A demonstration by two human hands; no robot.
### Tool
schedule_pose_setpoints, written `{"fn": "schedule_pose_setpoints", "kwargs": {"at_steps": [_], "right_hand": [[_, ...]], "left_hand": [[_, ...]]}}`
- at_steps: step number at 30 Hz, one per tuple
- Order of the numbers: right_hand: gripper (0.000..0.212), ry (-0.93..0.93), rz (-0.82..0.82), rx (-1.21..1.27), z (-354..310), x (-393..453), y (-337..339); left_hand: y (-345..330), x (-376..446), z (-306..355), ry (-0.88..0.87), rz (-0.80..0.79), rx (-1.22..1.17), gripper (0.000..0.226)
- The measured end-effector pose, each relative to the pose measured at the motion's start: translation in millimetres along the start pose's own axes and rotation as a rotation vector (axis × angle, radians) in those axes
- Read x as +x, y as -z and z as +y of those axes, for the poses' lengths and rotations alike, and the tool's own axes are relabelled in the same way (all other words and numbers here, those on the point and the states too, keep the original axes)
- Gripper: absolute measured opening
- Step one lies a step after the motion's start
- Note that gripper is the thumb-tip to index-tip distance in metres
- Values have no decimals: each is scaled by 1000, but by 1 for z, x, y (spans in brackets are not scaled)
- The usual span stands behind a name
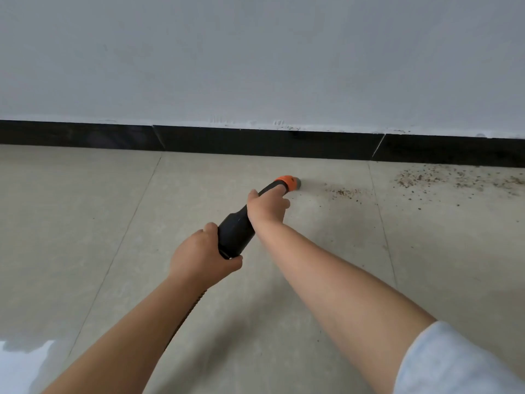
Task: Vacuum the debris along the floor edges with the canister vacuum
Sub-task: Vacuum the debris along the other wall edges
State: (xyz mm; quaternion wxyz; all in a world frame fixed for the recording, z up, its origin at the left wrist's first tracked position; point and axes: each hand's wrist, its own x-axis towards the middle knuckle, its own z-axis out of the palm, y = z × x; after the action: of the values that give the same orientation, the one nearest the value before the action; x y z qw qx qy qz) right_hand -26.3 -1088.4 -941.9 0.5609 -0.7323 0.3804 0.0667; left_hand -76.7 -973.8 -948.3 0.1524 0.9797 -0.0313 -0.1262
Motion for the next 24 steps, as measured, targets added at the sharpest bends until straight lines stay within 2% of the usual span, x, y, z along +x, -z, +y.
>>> {"fn": "schedule_pose_setpoints", "kwargs": {"at_steps": [5,10,14,20,24], "right_hand": [[44,100,21,41,-13,-12,-12],[46,-23,12,102,-15,-15,-22],[44,-21,9,35,-9,-19,-27],[44,-8,-17,2,5,-26,-28],[46,-36,-22,75,5,-29,-28]], "left_hand": [[12,-1,-11,44,22,-96,37],[20,-7,-20,21,87,-37,36],[10,-16,-19,-36,140,7,46],[-5,-23,-26,-75,135,46,61],[-3,-24,-32,-135,153,21,69]]}}
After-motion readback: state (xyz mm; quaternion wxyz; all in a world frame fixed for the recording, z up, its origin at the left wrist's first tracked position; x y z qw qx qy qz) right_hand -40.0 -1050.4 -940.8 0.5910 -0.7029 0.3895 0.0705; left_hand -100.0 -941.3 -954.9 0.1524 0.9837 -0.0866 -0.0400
